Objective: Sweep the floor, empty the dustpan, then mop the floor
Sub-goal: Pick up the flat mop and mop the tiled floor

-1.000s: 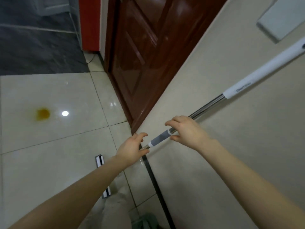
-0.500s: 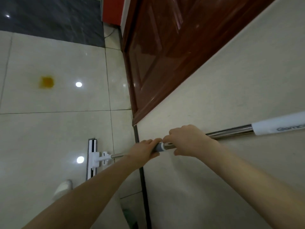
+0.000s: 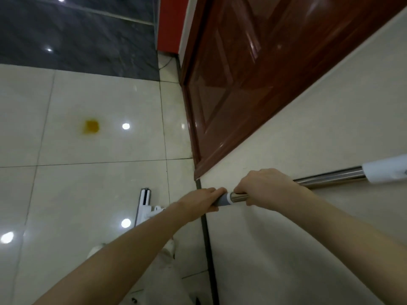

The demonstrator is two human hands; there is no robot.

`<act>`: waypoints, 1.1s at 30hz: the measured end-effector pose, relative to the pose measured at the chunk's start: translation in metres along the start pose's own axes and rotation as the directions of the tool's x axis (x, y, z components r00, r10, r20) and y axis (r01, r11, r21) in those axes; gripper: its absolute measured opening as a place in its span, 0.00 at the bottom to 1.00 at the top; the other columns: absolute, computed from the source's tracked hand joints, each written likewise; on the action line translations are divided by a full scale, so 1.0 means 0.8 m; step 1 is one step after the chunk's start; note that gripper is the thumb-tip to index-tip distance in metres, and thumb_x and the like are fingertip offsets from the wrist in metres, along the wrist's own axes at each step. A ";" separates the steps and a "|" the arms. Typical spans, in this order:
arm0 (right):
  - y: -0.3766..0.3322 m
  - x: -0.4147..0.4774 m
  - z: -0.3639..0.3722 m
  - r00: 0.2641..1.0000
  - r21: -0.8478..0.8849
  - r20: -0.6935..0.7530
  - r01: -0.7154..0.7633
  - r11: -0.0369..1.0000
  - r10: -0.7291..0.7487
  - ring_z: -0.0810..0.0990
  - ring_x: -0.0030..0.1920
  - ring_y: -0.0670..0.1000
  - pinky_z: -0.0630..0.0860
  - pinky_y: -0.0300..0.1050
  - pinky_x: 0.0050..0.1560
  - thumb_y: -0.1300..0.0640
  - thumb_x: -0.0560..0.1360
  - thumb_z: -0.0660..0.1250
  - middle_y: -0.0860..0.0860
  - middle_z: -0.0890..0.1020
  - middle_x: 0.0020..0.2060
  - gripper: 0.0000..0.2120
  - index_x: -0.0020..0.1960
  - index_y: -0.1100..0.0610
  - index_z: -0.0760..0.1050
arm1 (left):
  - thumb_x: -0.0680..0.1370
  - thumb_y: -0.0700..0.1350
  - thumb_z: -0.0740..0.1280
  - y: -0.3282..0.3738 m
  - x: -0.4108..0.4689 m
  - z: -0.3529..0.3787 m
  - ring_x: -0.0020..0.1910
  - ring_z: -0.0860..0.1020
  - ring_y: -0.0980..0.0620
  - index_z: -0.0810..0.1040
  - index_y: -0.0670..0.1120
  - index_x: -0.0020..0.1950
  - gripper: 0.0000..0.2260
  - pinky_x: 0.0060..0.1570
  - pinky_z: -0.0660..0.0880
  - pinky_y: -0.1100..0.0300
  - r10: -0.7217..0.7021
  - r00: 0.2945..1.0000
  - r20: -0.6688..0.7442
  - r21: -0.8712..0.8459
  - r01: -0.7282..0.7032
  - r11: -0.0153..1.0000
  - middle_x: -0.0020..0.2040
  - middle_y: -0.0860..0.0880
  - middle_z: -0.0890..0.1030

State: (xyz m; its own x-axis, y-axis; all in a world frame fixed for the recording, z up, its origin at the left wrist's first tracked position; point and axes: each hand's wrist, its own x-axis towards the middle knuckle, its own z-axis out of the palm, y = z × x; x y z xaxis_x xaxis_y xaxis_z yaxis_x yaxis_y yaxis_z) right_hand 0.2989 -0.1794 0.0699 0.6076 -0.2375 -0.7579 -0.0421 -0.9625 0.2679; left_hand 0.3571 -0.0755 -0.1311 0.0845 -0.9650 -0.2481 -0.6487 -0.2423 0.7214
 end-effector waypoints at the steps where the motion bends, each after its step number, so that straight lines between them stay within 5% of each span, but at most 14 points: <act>1: -0.006 0.000 -0.009 1.000 0.029 -0.002 -0.009 1.000 0.009 0.79 0.47 0.55 0.69 0.45 0.42 0.54 0.76 0.65 0.51 0.81 0.49 0.10 0.56 0.46 0.78 | 0.79 0.49 0.64 -0.006 -0.005 -0.011 0.49 0.78 0.45 0.65 0.49 0.66 0.18 0.52 0.76 0.47 0.018 1.000 0.001 0.016 -0.018 1.000 0.55 0.43 0.78; 9: -0.103 0.031 -0.043 0.982 0.330 0.011 -0.180 0.927 0.187 0.80 0.45 0.52 0.73 0.43 0.42 0.50 0.75 0.67 0.49 0.81 0.47 0.08 0.54 0.43 0.78 | 0.79 0.46 0.64 -0.086 -0.072 -0.101 0.47 0.78 0.43 0.65 0.48 0.66 0.17 0.48 0.76 0.46 0.159 0.976 0.151 0.210 -0.189 0.959 0.54 0.42 0.78; 13: -0.179 0.066 -0.053 0.961 0.538 -0.004 -0.232 0.811 0.278 0.80 0.46 0.53 0.72 0.44 0.41 0.50 0.75 0.67 0.51 0.81 0.46 0.08 0.54 0.46 0.79 | 0.79 0.43 0.64 -0.147 -0.108 -0.137 0.46 0.74 0.50 0.66 0.50 0.67 0.17 0.48 0.74 0.52 0.141 0.956 0.256 0.305 -0.218 0.927 0.56 0.44 0.77; 17: -0.256 0.110 -0.057 0.941 0.707 0.057 -0.275 0.652 0.334 0.80 0.46 0.54 0.75 0.45 0.44 0.50 0.75 0.68 0.53 0.81 0.47 0.12 0.57 0.50 0.79 | 0.78 0.43 0.64 -0.219 -0.143 -0.150 0.49 0.78 0.45 0.66 0.51 0.66 0.17 0.48 0.77 0.47 0.122 0.942 0.314 0.375 -0.241 0.895 0.54 0.44 0.77; 22: -0.326 0.153 -0.058 0.937 0.812 0.089 -0.265 0.520 0.339 0.80 0.44 0.53 0.74 0.44 0.42 0.53 0.77 0.67 0.53 0.82 0.46 0.10 0.57 0.51 0.79 | 0.78 0.41 0.63 -0.282 -0.185 -0.148 0.51 0.77 0.45 0.68 0.50 0.67 0.17 0.45 0.76 0.50 0.128 0.953 0.275 0.407 -0.236 0.882 0.55 0.45 0.77; 33: -0.410 0.171 -0.033 0.961 0.857 0.150 -0.244 0.454 0.233 0.81 0.47 0.53 0.80 0.48 0.51 0.56 0.79 0.64 0.53 0.81 0.48 0.14 0.64 0.54 0.74 | 0.78 0.39 0.62 -0.322 -0.253 -0.071 0.58 0.73 0.47 0.68 0.52 0.62 0.15 0.48 0.76 0.49 -0.080 0.991 0.110 0.306 0.043 0.951 0.59 0.47 0.74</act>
State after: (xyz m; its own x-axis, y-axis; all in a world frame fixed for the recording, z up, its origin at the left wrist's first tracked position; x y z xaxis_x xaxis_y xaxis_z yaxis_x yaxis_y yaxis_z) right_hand 0.4171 0.1074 -0.1059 0.4546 -0.4718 -0.7554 -0.8471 -0.4912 -0.2030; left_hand 0.5498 0.1763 -0.2304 0.0527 -0.9259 -0.3742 -0.8448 -0.2411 0.4777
